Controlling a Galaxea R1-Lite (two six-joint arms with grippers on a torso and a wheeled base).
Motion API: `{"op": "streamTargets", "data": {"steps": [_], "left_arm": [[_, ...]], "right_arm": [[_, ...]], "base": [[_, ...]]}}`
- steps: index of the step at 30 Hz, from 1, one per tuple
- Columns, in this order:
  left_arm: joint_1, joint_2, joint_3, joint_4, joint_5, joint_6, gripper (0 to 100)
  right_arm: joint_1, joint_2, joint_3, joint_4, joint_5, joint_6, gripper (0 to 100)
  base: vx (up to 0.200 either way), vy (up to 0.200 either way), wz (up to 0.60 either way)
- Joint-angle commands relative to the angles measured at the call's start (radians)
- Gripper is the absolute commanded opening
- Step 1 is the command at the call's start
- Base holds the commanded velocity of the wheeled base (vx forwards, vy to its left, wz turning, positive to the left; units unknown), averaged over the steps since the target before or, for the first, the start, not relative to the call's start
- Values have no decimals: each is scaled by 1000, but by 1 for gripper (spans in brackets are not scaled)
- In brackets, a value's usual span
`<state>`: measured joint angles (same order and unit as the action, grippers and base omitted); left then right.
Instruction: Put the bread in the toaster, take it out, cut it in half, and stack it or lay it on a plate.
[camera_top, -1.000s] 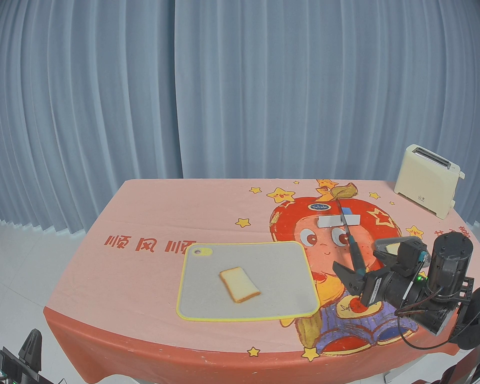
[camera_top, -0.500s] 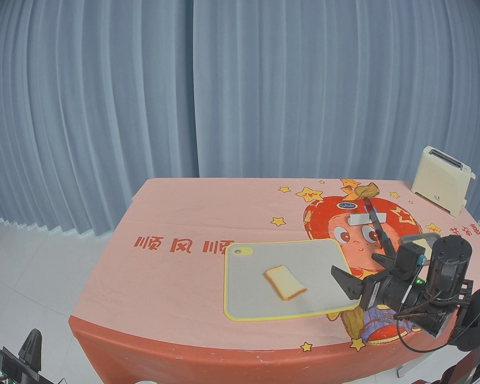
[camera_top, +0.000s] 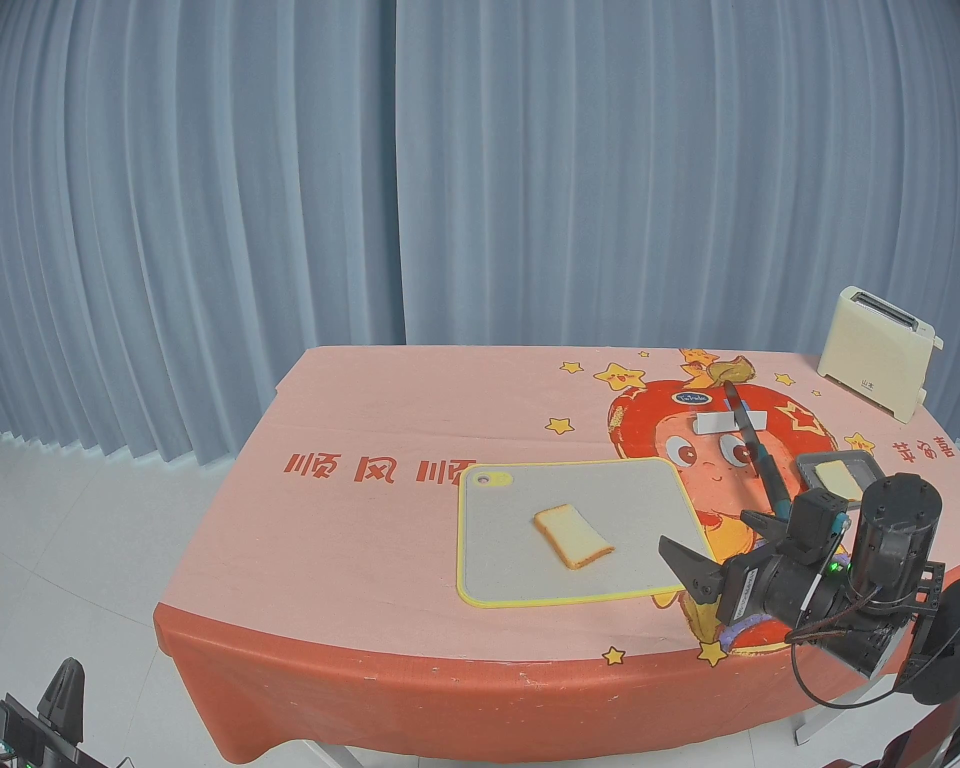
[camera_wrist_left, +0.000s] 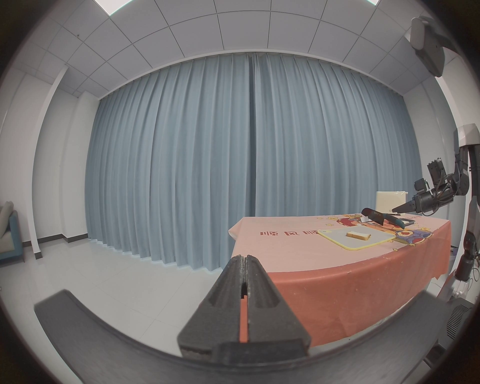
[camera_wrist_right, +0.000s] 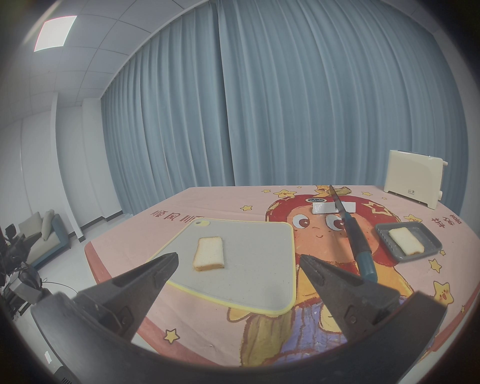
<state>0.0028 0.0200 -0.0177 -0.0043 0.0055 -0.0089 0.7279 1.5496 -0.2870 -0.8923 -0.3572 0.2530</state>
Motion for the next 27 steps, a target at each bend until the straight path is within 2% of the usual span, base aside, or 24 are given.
{"op": "streamTargets", "data": {"steps": [1, 15, 17, 27], "left_arm": [[0, 1, 18, 0, 1, 0, 0], [0, 1, 18, 0, 2, 0, 0], [0, 1, 18, 0, 2, 0, 0], [0, 1, 18, 0, 2, 0, 0]], "right_arm": [[1, 3, 0, 1, 0, 0, 100], [-1, 6, 8, 6, -2, 0, 100], [-1, 3, 22, -2, 0, -3, 100], [-1, 70, -69, 46, 14, -58, 100]], "base": [[0, 200, 0], [0, 200, 0], [0, 0, 0], [0, 0, 0]]}}
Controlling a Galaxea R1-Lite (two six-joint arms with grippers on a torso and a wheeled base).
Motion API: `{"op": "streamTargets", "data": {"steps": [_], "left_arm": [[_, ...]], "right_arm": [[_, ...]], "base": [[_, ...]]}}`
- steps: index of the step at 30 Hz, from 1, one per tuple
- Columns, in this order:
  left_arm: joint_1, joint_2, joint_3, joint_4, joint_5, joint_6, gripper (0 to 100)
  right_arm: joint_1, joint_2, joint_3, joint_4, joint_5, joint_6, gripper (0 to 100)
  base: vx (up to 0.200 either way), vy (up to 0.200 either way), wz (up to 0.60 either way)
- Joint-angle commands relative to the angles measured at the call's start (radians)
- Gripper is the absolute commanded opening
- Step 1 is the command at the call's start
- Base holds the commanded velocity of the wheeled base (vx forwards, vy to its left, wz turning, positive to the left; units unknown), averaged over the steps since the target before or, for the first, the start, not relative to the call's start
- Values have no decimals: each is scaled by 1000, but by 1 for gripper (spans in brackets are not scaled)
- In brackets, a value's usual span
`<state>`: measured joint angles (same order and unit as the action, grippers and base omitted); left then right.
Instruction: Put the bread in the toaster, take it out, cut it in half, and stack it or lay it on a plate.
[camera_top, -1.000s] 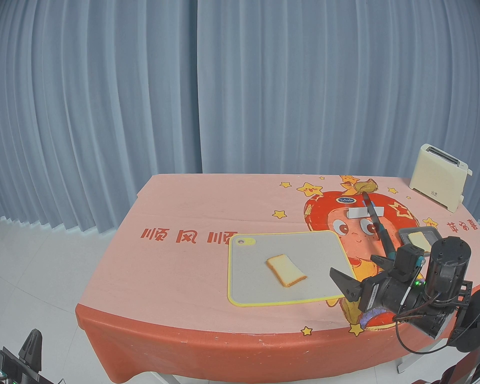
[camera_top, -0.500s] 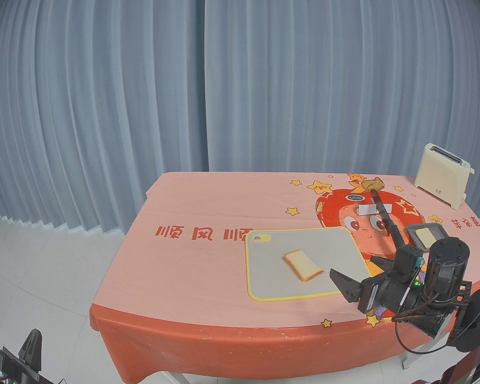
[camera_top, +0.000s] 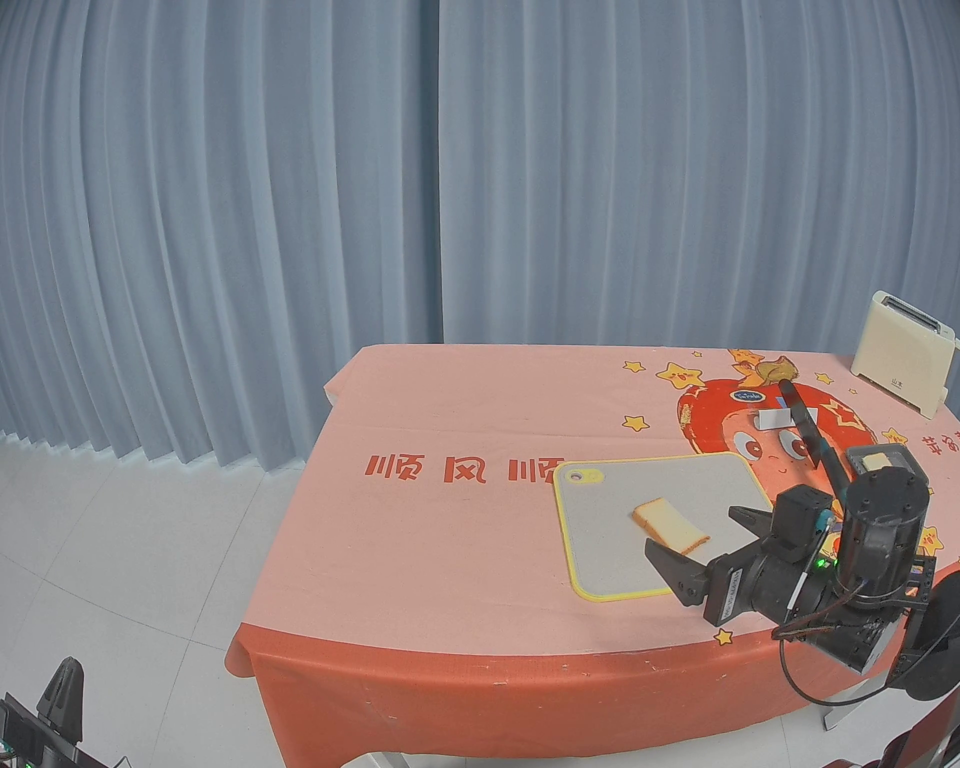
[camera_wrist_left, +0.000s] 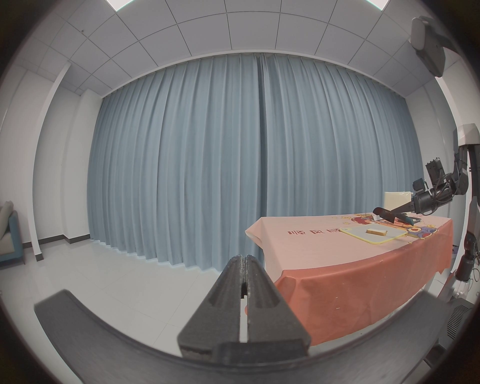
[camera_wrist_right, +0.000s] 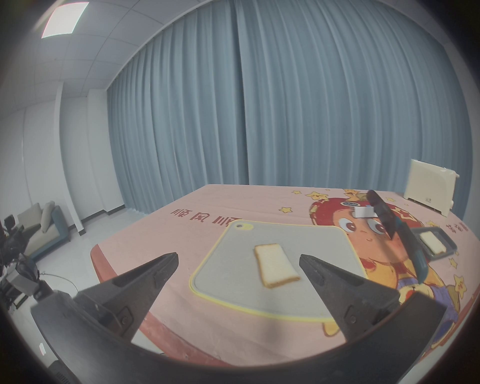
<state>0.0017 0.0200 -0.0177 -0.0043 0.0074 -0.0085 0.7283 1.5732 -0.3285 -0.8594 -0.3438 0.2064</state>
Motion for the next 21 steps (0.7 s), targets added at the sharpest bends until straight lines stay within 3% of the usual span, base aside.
{"op": "streamTargets", "data": {"steps": [1, 6, 12, 16, 21], "left_arm": [[1, 1, 18, 0, 0, -1, 0], [1, 1, 18, 0, -1, -1, 0], [1, 1, 18, 0, 0, -1, 0], [1, 1, 18, 0, 0, -1, 0], [1, 1, 18, 0, 0, -1, 0]], "right_arm": [[-10, 79, -52, 20, 2, -19, 100], [-36, 117, -118, 88, 8, -30, 100], [-52, 110, -222, 284, 88, -30, 100], [-50, 119, -264, 355, 89, -30, 100], [-50, 160, -284, 344, 89, -30, 100]], "base": [[0, 0, 0], [0, 0, 0], [0, 0, 0], [0, 0, 0], [0, 0, 0]]}}
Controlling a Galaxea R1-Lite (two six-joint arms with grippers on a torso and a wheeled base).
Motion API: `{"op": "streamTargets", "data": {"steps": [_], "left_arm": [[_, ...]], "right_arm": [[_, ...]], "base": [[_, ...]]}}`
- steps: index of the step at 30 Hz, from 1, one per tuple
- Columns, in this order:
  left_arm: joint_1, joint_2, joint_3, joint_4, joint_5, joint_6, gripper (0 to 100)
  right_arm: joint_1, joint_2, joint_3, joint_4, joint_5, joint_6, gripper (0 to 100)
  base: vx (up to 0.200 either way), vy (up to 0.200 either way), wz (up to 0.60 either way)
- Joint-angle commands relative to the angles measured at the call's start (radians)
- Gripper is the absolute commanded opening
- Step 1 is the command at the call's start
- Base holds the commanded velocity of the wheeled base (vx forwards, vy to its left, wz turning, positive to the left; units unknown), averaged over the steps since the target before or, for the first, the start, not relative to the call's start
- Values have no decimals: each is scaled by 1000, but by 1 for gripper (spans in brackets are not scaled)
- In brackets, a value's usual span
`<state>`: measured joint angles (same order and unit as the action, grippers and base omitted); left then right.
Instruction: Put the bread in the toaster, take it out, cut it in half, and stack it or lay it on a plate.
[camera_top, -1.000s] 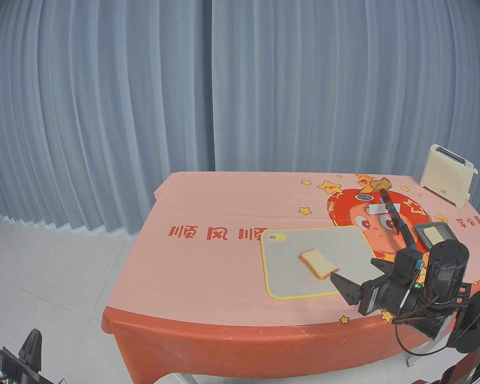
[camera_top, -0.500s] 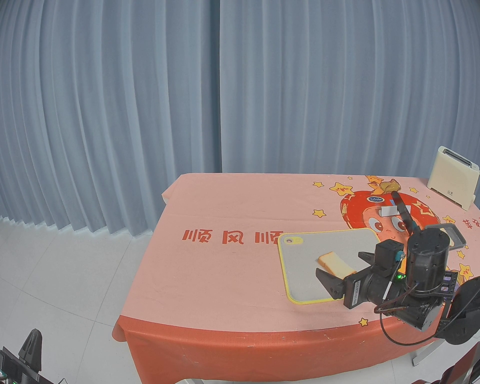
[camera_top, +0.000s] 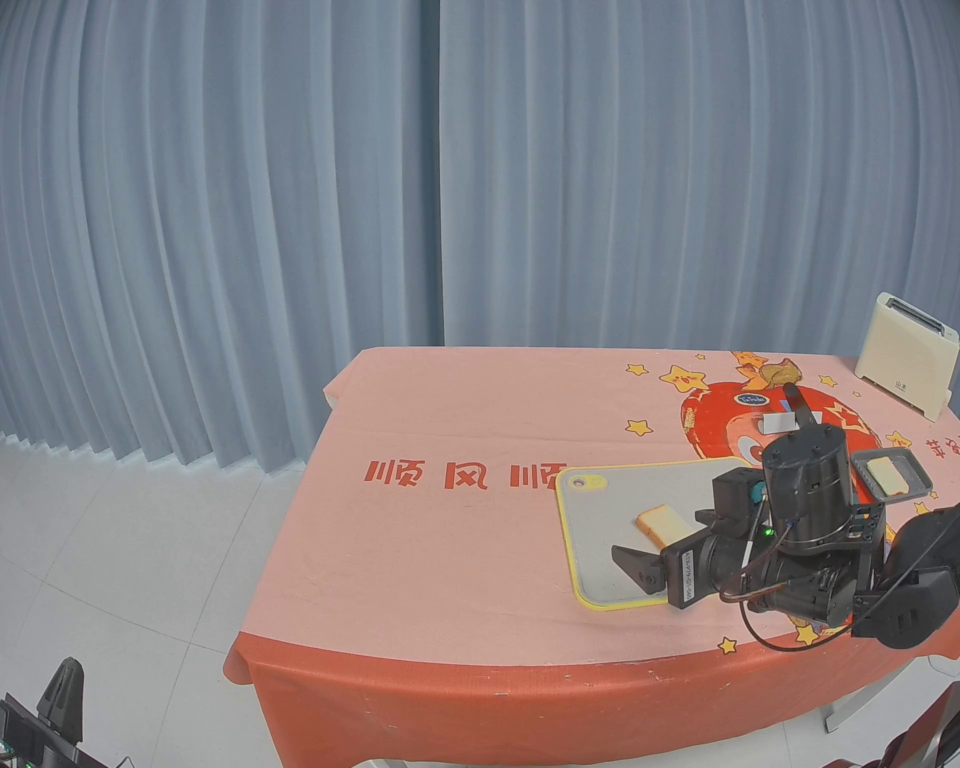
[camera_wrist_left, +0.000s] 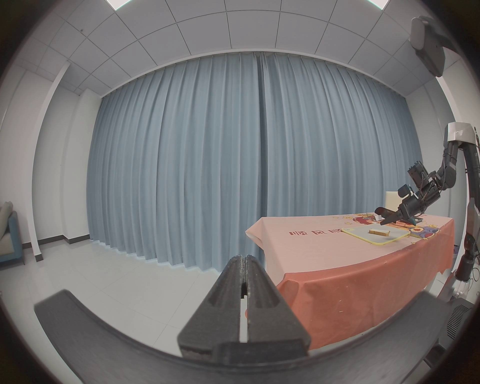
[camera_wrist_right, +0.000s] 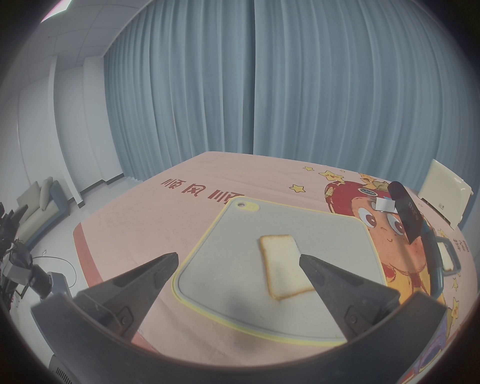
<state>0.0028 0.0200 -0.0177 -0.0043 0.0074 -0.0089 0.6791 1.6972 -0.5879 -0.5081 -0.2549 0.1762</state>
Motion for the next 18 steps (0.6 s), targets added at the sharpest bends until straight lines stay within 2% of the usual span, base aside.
{"op": "streamTargets", "data": {"steps": [1, 18], "left_arm": [[0, 1, 18, 0, 0, 0, 0], [0, 1, 18, 0, 0, 1, 0]], "right_arm": [[-3, 45, -33, -4, 0, 0, 100], [-4, 144, -56, -12, -3, 3, 100]], "base": [[0, 0, 0], [0, 0, 0]]}}
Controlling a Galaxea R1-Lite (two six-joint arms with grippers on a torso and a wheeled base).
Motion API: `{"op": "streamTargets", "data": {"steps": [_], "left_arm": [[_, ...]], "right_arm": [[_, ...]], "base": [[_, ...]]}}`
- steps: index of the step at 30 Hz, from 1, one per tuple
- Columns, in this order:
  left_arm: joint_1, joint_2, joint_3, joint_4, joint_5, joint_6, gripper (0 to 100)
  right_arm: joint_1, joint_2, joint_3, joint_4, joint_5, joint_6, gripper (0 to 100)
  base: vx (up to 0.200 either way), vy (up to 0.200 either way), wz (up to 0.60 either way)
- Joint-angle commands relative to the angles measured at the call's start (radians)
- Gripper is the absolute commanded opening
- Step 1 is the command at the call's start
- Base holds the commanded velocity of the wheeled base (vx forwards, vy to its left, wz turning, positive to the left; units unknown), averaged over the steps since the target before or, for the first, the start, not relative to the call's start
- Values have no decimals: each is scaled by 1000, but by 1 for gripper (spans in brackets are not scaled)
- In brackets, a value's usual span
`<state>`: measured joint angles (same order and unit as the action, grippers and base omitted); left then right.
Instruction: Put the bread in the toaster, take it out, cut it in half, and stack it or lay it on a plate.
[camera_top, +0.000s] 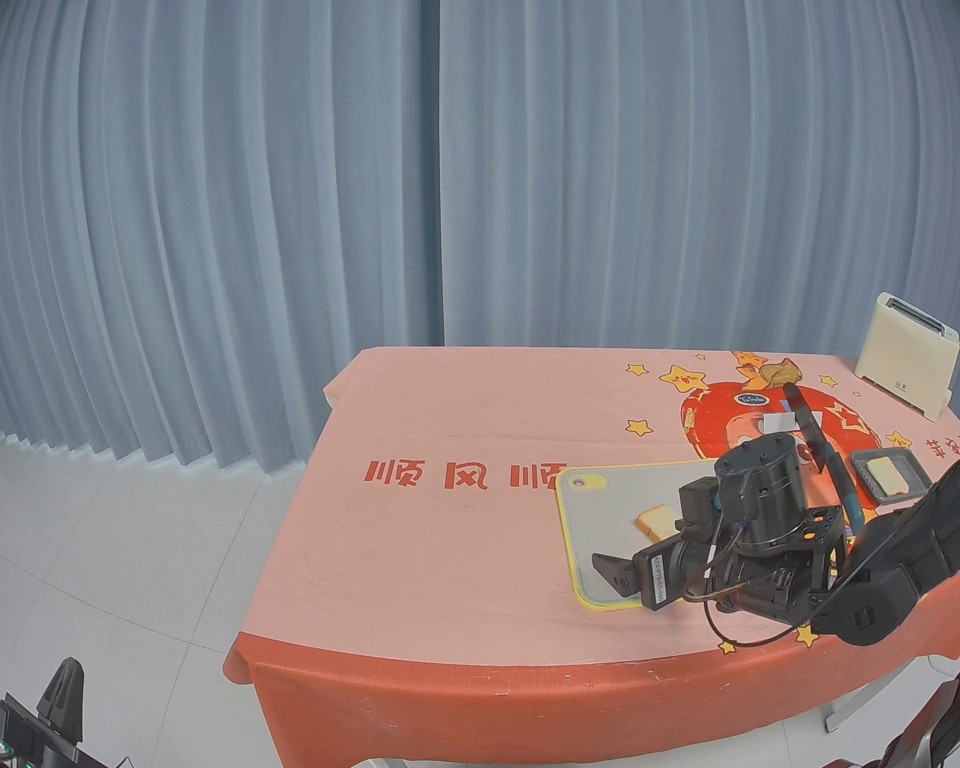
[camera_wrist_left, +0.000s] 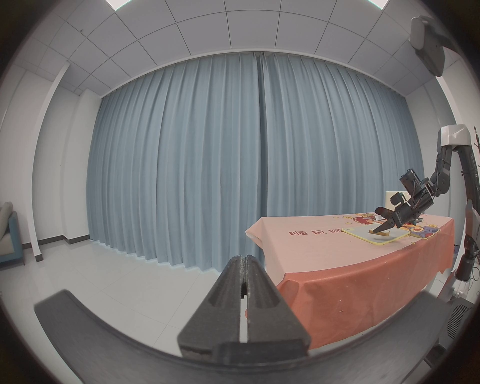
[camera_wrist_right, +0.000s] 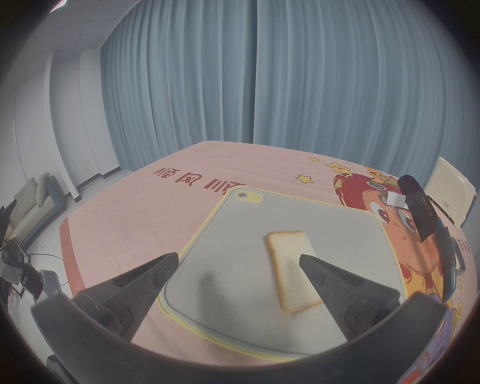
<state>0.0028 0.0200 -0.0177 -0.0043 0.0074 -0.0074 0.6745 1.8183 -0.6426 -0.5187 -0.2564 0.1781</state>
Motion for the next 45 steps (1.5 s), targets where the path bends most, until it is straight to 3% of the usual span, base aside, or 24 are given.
{"op": "streamTargets", "data": {"steps": [1, 21, 22, 45], "left_arm": [[0, 1, 18, 0, 0, 0, 0], [0, 1, 18, 0, 0, -2, 0], [0, 1, 18, 0, 0, 0, 0], [0, 1, 18, 0, 0, 0, 0]], "right_arm": [[0, 29, -3, -3, -1, 3, 100], [4, 62, -3, -3, -7, 9, 100], [4, 62, -3, -3, -9, 8, 0], [7, -65, 32, -3, -14, 12, 0]], "base": [[0, 0, 0], [0, 0, 0], [0, 0, 0], [0, 0, 0]]}}
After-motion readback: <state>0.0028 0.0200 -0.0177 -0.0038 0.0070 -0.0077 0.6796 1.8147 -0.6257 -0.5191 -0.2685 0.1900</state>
